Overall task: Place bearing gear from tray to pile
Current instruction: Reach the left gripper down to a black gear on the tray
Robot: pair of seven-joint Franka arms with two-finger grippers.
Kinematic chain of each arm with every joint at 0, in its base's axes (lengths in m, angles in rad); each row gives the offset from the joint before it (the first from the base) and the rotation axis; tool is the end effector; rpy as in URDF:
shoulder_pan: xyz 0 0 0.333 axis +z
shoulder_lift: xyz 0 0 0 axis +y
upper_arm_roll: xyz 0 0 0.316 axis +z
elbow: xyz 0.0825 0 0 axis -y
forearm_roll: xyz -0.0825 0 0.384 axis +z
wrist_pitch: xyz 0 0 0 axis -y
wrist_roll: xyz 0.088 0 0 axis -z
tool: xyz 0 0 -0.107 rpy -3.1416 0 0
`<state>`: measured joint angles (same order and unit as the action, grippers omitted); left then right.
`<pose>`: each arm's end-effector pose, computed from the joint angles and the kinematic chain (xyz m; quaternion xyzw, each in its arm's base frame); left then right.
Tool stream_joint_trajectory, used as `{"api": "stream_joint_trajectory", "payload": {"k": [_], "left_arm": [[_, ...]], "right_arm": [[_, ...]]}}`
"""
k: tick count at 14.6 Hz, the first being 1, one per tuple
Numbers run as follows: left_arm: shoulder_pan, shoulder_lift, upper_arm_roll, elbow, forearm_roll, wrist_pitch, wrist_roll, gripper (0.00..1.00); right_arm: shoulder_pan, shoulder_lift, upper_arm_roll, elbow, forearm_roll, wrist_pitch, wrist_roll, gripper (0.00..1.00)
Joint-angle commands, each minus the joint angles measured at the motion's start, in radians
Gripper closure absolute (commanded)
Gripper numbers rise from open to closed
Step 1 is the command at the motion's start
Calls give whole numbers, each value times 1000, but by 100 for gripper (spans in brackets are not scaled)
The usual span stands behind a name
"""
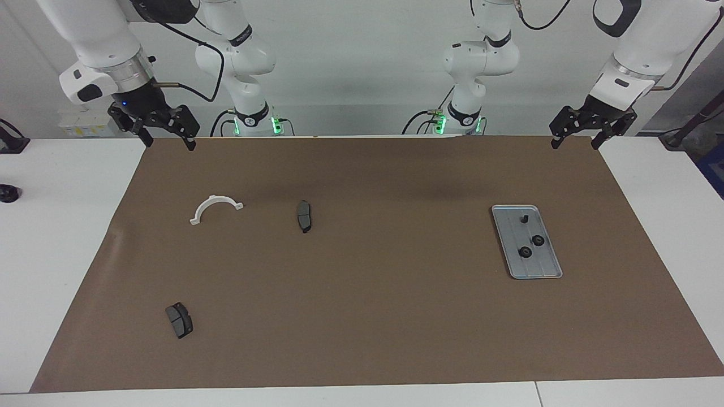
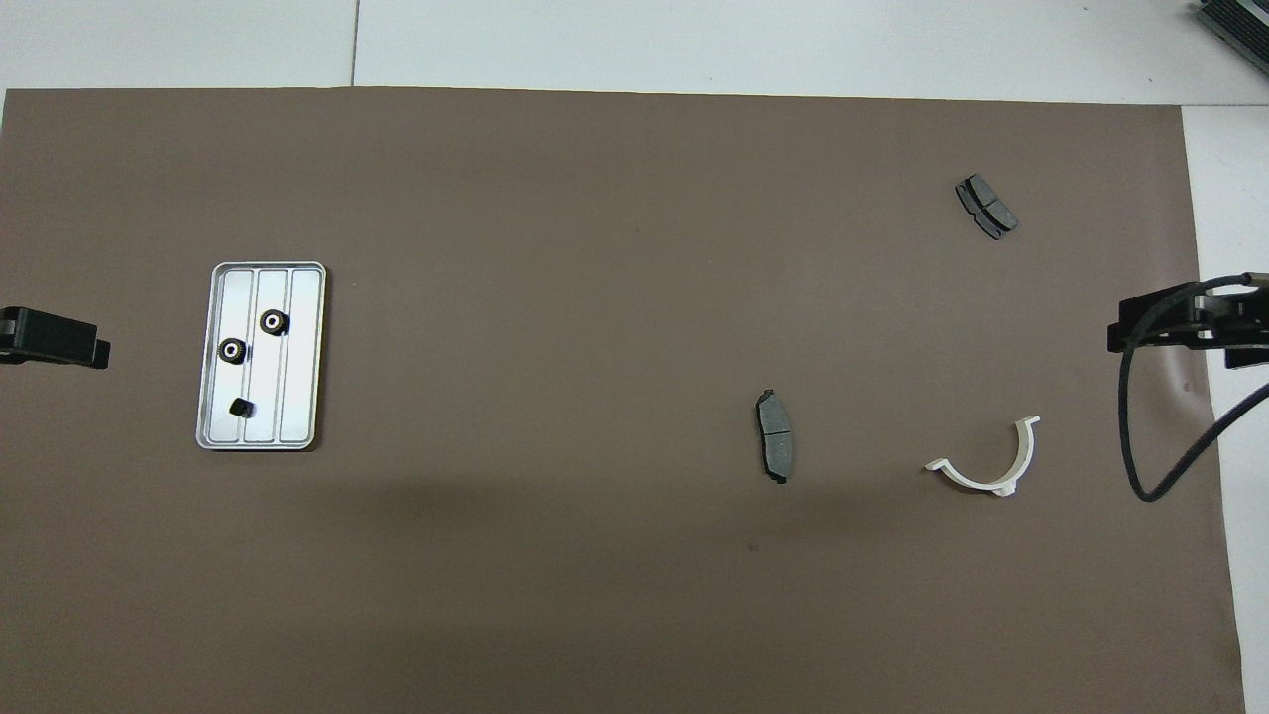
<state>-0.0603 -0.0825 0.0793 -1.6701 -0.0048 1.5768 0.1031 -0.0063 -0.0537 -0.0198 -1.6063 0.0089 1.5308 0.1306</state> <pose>0.5283 0.0113 0.6227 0.9991 -0.0422 -0.0052 0.0060 0.5333 -0.0132 0.6336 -0.9969 0.0781 0.0112 0.0044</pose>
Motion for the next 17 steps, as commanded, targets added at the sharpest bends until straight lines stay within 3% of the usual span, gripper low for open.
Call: {"api": "stream_joint_trajectory", "payload": {"k": [1, 6, 10, 17], "left_arm": [[-6, -25, -4, -30, 17, 23, -19, 0], [-3, -25, -6, -49, 17, 58, -20, 0], [5, -10, -7, -163, 16, 187, -16, 0], [8, 118, -7, -290, 16, 417, -16, 0]], "right_arm": [[-4, -25, 3, -29, 3, 8, 15, 0], [-6, -26, 3, -30, 3, 6, 15, 0], [-7, -28, 4, -37, 3, 8, 14, 0], [-9, -32, 3, -46, 3, 11, 14, 0]]}}
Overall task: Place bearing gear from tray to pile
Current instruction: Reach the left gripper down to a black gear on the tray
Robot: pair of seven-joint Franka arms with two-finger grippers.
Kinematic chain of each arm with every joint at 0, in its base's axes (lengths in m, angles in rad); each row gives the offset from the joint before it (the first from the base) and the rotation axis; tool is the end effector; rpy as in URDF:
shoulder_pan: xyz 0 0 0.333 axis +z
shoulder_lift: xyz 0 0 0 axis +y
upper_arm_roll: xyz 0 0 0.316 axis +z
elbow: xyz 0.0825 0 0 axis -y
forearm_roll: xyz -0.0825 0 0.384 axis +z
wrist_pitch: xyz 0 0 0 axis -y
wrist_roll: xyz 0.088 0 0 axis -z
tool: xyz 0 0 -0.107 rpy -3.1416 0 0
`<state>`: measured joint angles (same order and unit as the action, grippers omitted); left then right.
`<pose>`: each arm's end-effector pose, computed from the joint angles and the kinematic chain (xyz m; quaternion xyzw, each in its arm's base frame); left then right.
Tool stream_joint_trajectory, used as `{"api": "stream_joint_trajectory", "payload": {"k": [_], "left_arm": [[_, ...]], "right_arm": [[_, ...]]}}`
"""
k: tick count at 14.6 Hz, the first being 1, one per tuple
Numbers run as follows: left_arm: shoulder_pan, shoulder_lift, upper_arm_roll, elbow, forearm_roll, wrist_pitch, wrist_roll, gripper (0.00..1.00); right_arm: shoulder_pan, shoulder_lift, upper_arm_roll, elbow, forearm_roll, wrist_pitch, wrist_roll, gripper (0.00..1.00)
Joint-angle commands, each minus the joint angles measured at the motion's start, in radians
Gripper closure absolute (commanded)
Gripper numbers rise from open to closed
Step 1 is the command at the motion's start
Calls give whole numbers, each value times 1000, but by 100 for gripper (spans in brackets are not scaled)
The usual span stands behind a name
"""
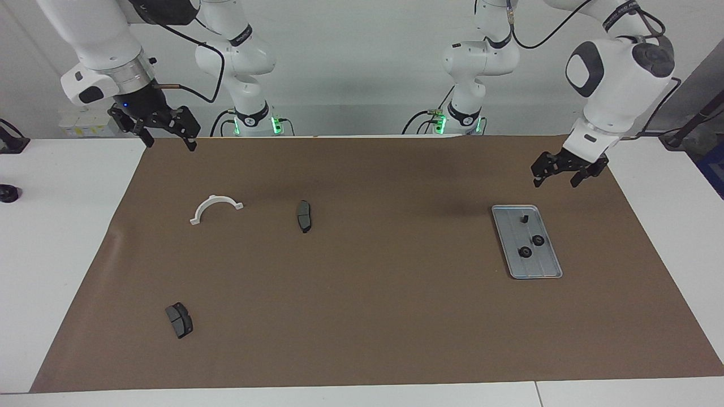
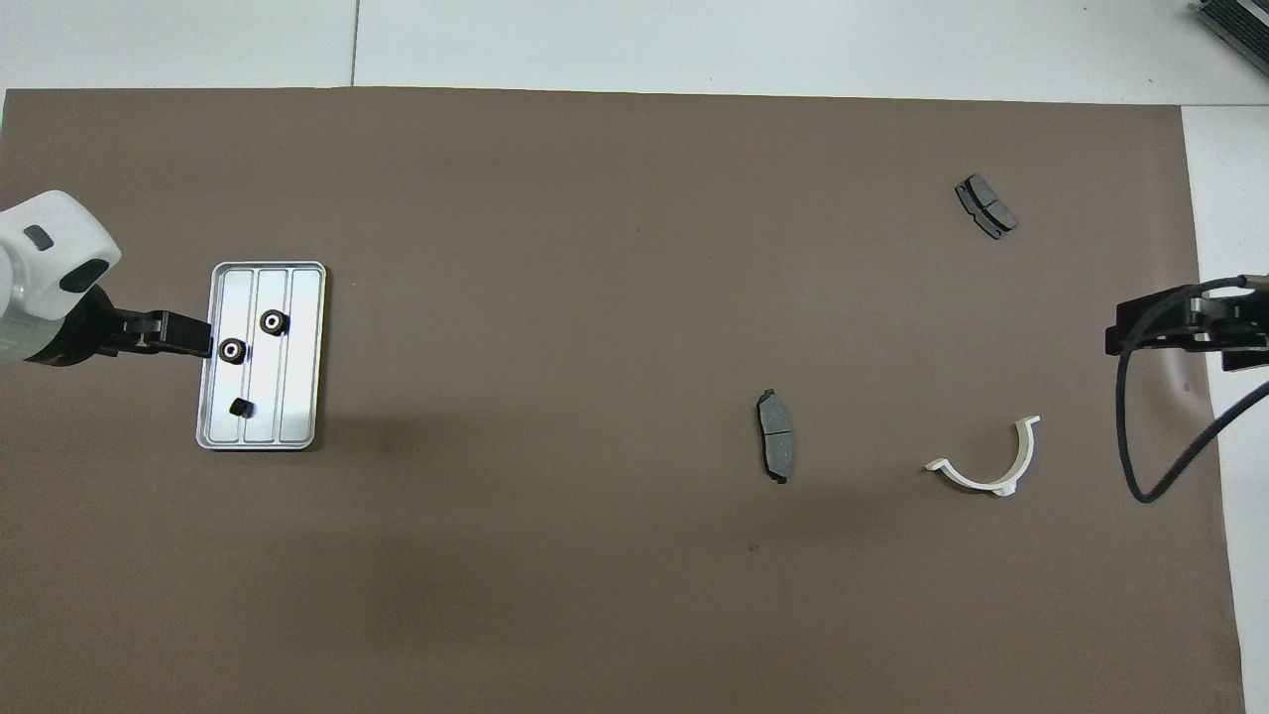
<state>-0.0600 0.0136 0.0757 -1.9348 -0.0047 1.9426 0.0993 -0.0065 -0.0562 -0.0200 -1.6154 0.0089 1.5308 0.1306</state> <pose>0.5615 0.0083 0.4755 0.9992 -0.0409 -0.0028 0.0018 0.5324 -0.0134 0.6306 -0.9968 0.0783 0.0144 0.0043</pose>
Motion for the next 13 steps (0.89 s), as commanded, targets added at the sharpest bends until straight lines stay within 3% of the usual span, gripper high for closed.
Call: {"api": "stream_joint_trajectory", "payload": {"k": [1, 4, 9, 13], "left_arm": [[9, 29, -4, -45, 12, 87, -12, 0], [14, 25, -2, -153, 9, 202, -10, 2], [58, 86, -2, -196, 8, 272, -9, 36], [74, 105, -2, -251, 5, 352, -13, 46]], "right_arm": [[-9, -30, 5, -37, 3, 11, 12, 0], [-9, -31, 5, -37, 5, 11, 14, 0], [-9, -31, 5, -38, 5, 11, 12, 0], [-9, -37, 5, -50, 5, 12, 14, 0]]}}
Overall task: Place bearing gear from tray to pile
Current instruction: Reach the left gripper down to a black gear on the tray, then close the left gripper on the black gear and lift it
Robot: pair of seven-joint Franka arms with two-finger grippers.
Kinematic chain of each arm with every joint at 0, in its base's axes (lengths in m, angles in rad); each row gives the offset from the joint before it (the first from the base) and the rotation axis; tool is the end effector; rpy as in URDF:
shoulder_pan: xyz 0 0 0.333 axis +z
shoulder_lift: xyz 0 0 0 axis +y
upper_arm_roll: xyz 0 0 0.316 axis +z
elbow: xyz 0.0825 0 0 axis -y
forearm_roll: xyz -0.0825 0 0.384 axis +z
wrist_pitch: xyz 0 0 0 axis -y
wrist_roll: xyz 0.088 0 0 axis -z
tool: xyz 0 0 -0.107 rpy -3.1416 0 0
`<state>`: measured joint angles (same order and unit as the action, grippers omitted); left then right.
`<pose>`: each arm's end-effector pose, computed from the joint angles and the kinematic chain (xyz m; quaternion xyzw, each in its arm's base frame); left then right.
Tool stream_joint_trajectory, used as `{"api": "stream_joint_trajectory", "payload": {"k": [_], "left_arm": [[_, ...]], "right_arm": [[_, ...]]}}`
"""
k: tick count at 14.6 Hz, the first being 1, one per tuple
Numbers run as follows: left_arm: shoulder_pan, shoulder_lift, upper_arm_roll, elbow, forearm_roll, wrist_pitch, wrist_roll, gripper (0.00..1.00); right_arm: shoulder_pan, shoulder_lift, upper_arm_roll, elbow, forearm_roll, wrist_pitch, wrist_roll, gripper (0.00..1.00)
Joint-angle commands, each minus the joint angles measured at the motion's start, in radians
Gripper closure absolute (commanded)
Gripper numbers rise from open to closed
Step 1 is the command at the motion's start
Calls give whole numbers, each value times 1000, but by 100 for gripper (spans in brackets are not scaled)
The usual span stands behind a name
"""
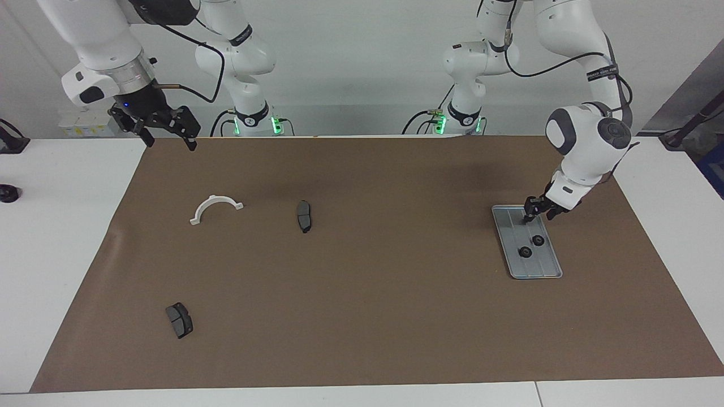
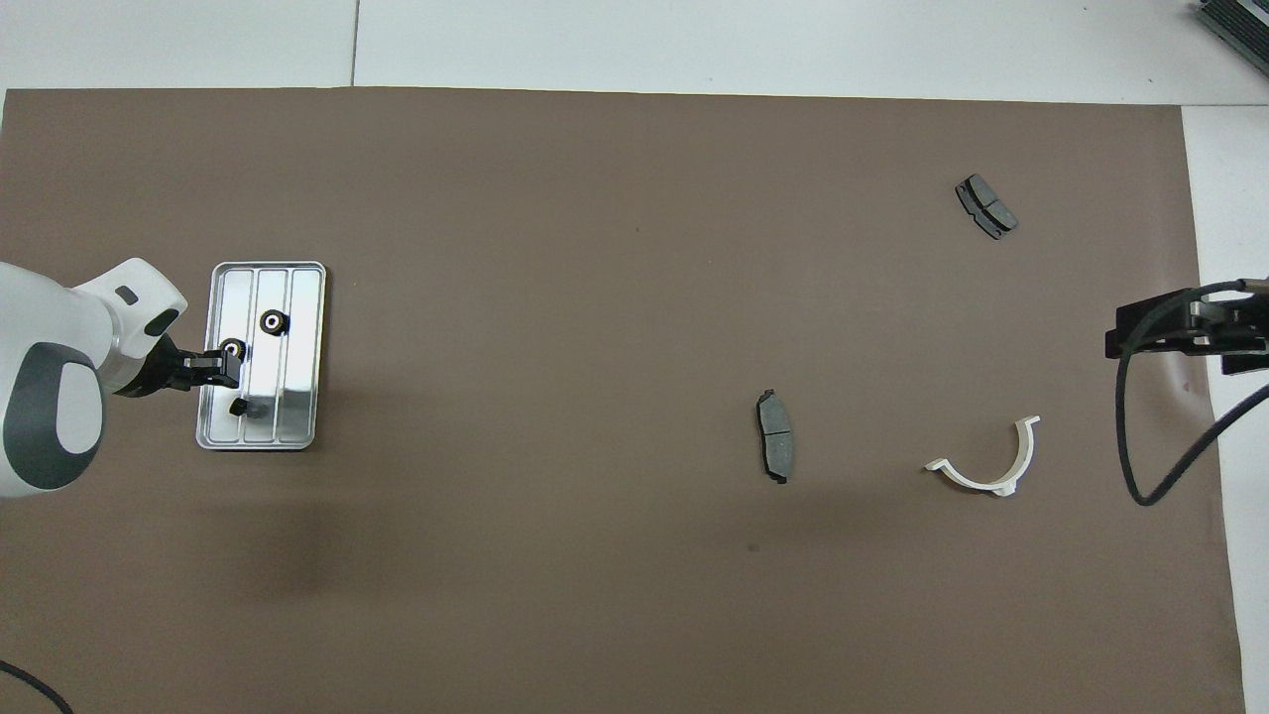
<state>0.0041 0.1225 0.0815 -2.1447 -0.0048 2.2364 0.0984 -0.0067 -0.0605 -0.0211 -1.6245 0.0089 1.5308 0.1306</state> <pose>0.5507 0.0467 0.3441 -0.9999 0.0051 0.0154 0.0017 0.5309 -0.0141 0.6287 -0.9967 0.0790 0.0168 0.0042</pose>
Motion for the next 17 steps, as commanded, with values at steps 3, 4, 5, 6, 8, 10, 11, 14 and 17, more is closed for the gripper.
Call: {"api": "stream_joint_trajectory", "payload": {"k": [3, 4, 5, 6, 8, 10, 11, 14, 17], "left_arm": [[10, 3, -8, -66, 0, 94, -26, 48], [10, 3, -8, -66, 0, 91, -34, 49], [8, 3, -9, -66, -1, 88, -37, 50], [8, 2, -9, -73, -1, 89, -43, 52], [8, -3, -9, -87, -4, 91, -49, 54], [8, -9, -9, -104, -4, 92, -51, 57], [8, -11, -9, -110, -6, 92, -54, 57], [-1, -12, -9, -118, -8, 92, -91, 58], [-4, -17, -9, -130, -14, 92, -100, 59]], "right_arm": [[-10, -35, 6, -46, 5, 12, 12, 0], [-10, -35, 4, -46, 5, 12, 12, 0], [-10, -35, 6, -46, 5, 12, 12, 0], [-10, -35, 6, -46, 5, 12, 12, 0], [-10, -35, 6, -46, 5, 14, 12, 0], [-10, -35, 6, -46, 5, 14, 12, 0], [-10, -35, 6, -46, 5, 14, 12, 0], [-10, -38, 6, -49, 5, 14, 12, 0], [-12, -44, 6, -63, 5, 14, 11, 0]]}}
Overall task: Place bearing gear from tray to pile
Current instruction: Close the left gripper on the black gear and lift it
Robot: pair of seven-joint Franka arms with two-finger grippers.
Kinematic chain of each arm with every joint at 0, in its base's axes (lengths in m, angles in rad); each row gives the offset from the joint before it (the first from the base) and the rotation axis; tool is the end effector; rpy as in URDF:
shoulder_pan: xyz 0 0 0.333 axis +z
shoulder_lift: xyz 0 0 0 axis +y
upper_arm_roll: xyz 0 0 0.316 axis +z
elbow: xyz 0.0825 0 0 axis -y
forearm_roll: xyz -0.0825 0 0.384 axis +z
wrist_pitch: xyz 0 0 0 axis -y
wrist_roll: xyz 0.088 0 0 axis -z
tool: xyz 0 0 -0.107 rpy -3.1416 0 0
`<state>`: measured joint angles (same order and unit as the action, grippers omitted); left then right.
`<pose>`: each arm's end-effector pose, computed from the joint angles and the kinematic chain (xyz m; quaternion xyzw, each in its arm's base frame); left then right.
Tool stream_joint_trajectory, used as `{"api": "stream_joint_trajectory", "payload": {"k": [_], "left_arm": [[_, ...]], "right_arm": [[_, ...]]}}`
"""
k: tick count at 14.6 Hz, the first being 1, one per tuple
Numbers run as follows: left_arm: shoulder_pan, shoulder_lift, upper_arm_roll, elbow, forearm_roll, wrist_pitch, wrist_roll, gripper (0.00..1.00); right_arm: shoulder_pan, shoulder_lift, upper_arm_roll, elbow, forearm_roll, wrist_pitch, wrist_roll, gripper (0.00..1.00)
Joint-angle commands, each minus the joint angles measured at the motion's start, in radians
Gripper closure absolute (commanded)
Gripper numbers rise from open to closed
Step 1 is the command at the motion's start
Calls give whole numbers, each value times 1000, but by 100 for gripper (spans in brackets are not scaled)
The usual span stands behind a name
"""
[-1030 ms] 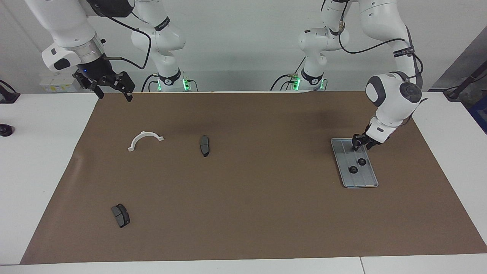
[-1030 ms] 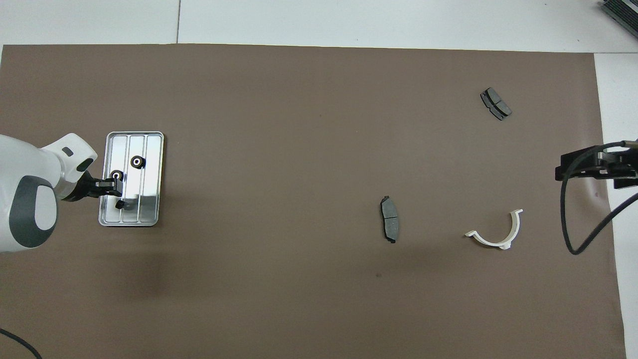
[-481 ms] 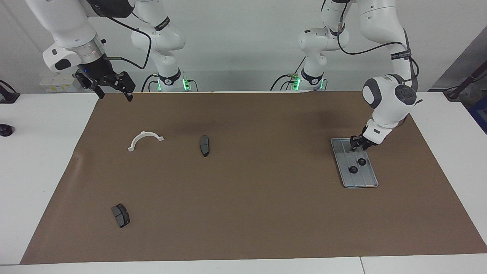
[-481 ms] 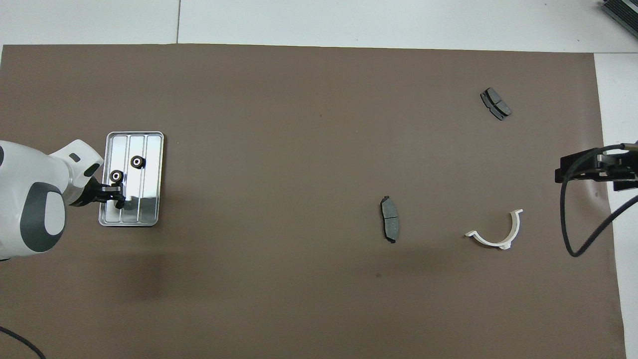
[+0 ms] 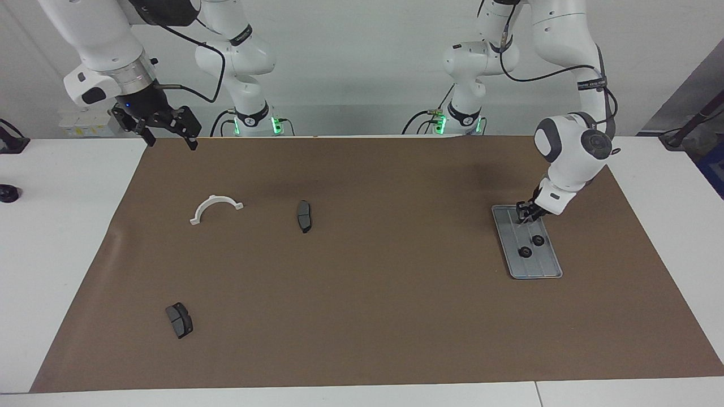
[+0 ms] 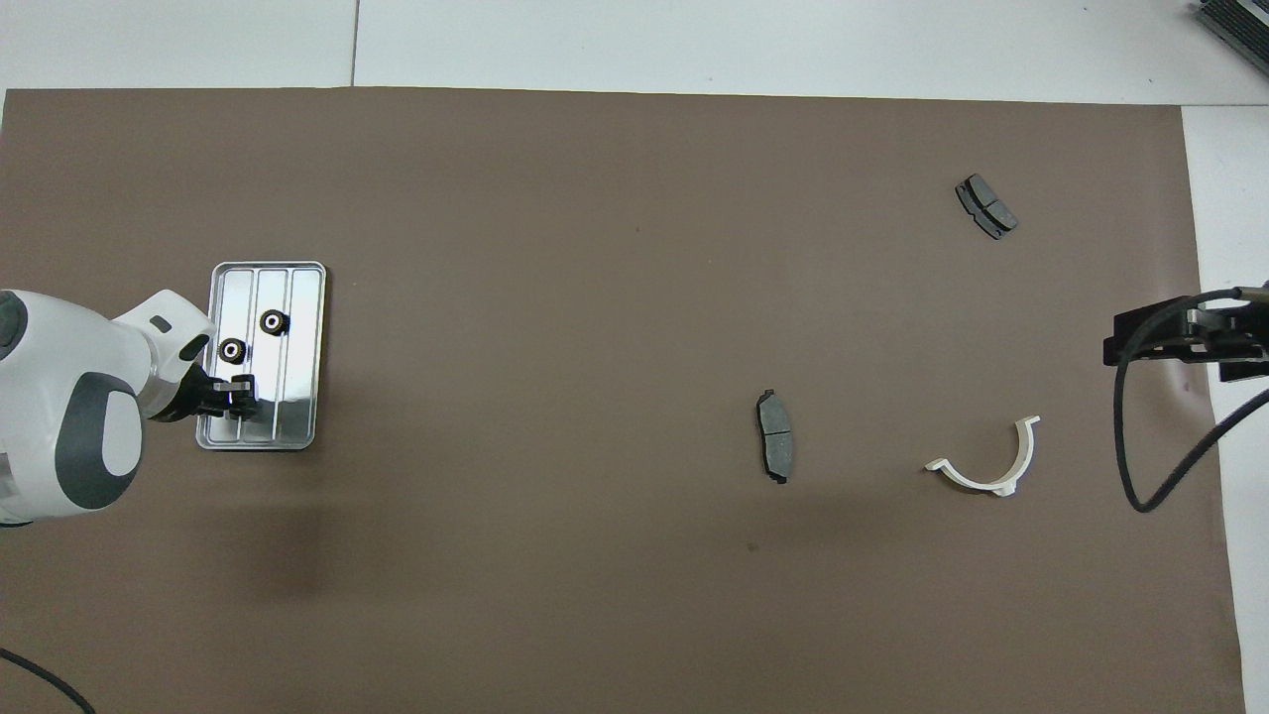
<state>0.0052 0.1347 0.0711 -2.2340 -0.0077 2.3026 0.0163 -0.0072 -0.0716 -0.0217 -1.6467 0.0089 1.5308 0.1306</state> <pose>0.5306 0.0403 0.3054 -0.9989 -0.0325 0.0329 0.0005 0.5270 -0.0147 0.6241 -0.9966 0.0795 0.0224 0.0041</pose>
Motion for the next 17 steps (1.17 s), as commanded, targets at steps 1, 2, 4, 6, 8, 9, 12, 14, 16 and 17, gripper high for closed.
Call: {"api": "stream_joint_trajectory", "payload": {"k": [1, 2, 4, 6, 8, 9, 12, 14, 16, 17], "left_arm": [[-5, -32, 1, -44, -11, 26, -22, 61], [-5, -32, 1, -50, -11, 26, -29, 61], [-5, -33, 1, -52, -11, 26, -35, 63], [-5, -33, 1, -52, -11, 26, -35, 68], [-5, -33, 1, -53, -11, 26, -38, 73], [-5, -33, 1, -55, -11, 26, -45, 75], [-5, -35, 1, -56, -11, 24, -53, 82], [-5, -35, 1, -55, -11, 24, -53, 87], [-5, -33, 1, -53, -11, 24, -53, 95], [-5, -33, 1, -50, -11, 24, -52, 96]], "right_arm": [[-11, -33, 5, -41, 5, 14, 11, 0], [-13, -34, 5, -41, 5, 14, 11, 0], [-13, -34, 6, -41, 5, 14, 11, 0], [-13, -34, 6, -41, 5, 14, 11, 0], [-13, -34, 5, -41, 5, 14, 11, 0], [-13, -34, 5, -41, 5, 14, 11, 0], [-13, -34, 5, -41, 5, 14, 11, 0], [-13, -34, 6, -41, 5, 14, 11, 0], [-13, -34, 5, -41, 5, 14, 11, 0], [-13, -34, 5, -41, 5, 14, 11, 0]]}}
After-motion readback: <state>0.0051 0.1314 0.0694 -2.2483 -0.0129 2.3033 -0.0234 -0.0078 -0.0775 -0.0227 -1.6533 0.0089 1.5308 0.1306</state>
